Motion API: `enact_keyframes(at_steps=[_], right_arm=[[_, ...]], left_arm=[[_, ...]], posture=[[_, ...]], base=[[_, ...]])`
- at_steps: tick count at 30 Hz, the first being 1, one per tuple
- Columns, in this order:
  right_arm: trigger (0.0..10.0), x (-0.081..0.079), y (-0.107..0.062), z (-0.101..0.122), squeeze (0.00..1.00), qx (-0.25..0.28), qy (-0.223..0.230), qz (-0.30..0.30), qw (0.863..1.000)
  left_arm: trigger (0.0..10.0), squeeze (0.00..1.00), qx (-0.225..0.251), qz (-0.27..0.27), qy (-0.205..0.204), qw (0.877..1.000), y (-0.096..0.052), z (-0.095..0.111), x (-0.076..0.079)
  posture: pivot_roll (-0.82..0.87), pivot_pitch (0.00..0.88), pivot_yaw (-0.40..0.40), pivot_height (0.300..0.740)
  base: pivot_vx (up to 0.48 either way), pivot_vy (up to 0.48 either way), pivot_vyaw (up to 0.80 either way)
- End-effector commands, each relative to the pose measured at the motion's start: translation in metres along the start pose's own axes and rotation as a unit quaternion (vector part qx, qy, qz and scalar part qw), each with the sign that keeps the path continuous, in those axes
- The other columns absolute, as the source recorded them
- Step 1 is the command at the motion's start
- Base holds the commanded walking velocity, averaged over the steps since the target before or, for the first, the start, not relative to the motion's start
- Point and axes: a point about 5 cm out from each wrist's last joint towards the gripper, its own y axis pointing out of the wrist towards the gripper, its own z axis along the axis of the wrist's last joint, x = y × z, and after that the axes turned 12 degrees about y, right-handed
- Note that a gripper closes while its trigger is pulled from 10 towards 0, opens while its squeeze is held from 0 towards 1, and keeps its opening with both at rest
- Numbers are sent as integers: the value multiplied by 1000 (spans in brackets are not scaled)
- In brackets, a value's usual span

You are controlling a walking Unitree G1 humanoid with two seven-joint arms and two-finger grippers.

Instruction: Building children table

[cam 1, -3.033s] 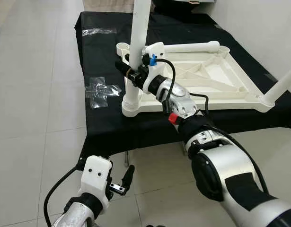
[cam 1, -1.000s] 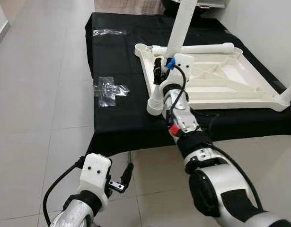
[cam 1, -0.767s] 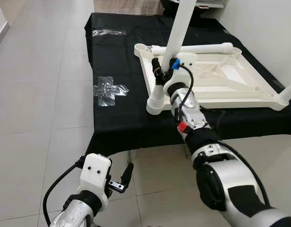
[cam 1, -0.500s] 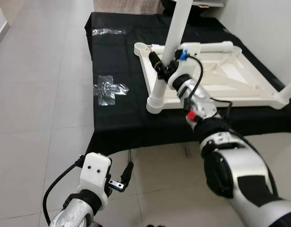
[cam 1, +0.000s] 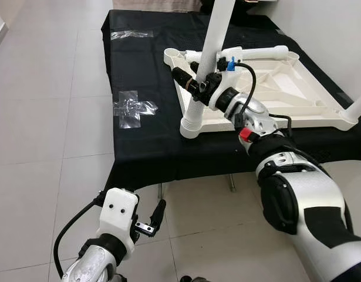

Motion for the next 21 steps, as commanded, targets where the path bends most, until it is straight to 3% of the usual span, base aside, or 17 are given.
enact_keyframes(at_steps=[1, 3, 4, 16, 19, 21], right_arm=[[10000, -5, 2, -6, 0, -24, 4, 27, 999], [10000, -5, 3, -6, 0, -28, -6, 24, 999], [0, -4, 4, -6, 0, -28, -9, 12, 1000], [0, -2, 3, -4, 0, -7, -20, -10, 1000], [0, 3, 2, -6, 0, 1, -38, -62, 997], [0, 11, 2, -11, 0, 12, -58, -178, 982]], left_arm=[[10000, 0, -16, -7, -8, 1000, -1, -5, 3], [10000, 0, -16, -6, -8, 1000, -1, -5, 3], [10000, 0, -16, -6, -8, 1000, -1, -5, 3], [10000, 0, -17, -8, -9, 1000, -1, -6, 3], [10000, 0, -18, -8, -10, 1000, 0, -6, 3], [10000, 0, -17, -8, -11, 1000, 0, -6, 3]], posture=[[161, 209, -146, 740], [156, 216, -144, 740], [154, 215, -147, 740], [156, 214, -145, 740], [149, 215, -146, 740], [144, 214, -140, 740]], base=[[0, 0, 0], [0, 0, 0], [0, 0, 0], [0, 0, 0], [0, 0, 0], [0, 0, 0]])
